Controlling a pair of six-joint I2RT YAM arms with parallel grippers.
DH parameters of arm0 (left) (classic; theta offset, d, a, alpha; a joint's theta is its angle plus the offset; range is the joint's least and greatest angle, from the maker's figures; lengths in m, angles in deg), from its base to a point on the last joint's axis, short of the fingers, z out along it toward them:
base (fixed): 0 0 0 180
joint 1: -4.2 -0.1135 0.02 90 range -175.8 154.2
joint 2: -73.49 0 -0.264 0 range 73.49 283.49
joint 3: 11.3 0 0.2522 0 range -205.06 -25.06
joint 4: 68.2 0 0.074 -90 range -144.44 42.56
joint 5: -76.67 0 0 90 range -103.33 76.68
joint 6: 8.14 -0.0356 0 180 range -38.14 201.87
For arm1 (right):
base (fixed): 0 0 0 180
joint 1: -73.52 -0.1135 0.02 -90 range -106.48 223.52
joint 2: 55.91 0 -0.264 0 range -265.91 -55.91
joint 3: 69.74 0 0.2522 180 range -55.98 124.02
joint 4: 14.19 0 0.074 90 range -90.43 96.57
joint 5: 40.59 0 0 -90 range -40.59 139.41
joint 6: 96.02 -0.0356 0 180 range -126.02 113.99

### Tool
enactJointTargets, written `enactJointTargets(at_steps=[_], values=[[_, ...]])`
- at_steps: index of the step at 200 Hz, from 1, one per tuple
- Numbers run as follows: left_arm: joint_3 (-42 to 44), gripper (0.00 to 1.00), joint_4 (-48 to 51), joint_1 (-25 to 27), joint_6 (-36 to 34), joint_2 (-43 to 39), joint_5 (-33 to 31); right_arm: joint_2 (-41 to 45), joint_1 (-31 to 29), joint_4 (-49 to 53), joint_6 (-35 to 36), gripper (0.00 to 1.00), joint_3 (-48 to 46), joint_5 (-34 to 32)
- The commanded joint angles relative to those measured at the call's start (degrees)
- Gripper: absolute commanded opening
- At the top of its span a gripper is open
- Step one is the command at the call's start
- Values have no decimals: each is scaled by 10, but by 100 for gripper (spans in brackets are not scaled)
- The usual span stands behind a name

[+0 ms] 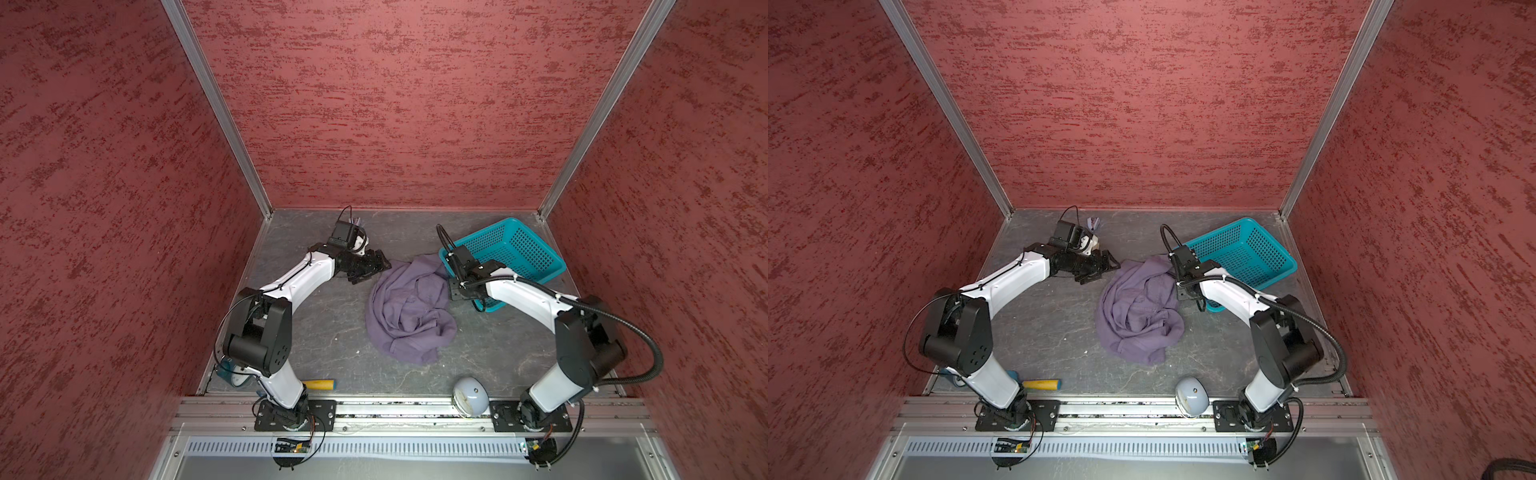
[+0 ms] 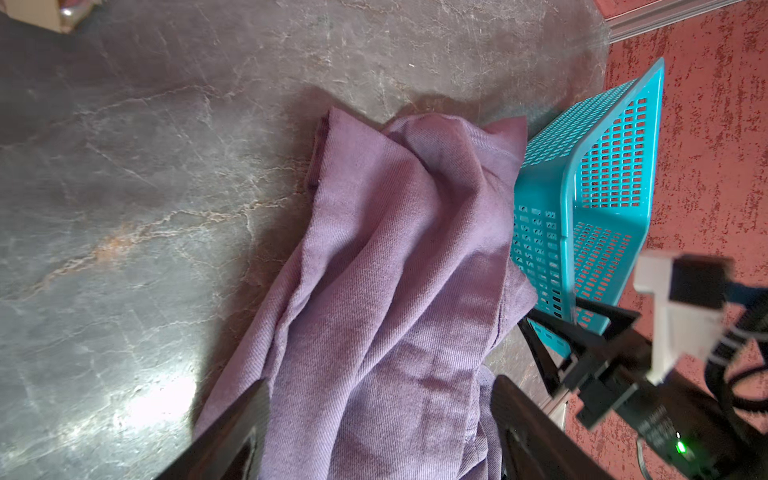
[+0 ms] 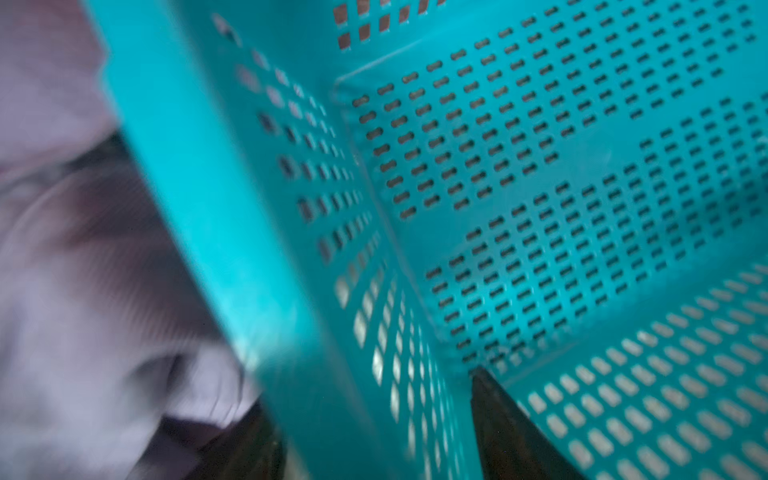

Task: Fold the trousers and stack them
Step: 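Push the teal basket farther from the robot with the right gripper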

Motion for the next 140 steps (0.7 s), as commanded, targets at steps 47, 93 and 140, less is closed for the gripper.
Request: enactJointTargets(at_steps=[47,93,140], values=[[-24,81,3,2,11,-11,9,-140,64,-61,76,23,177,2],[-30,79,9,-1,20,-22,11,-213,112,-85,123,8,246,-21],[-22,78,13,-1,27,-31,-4,-233,149,-140,165,5,272,-14]])
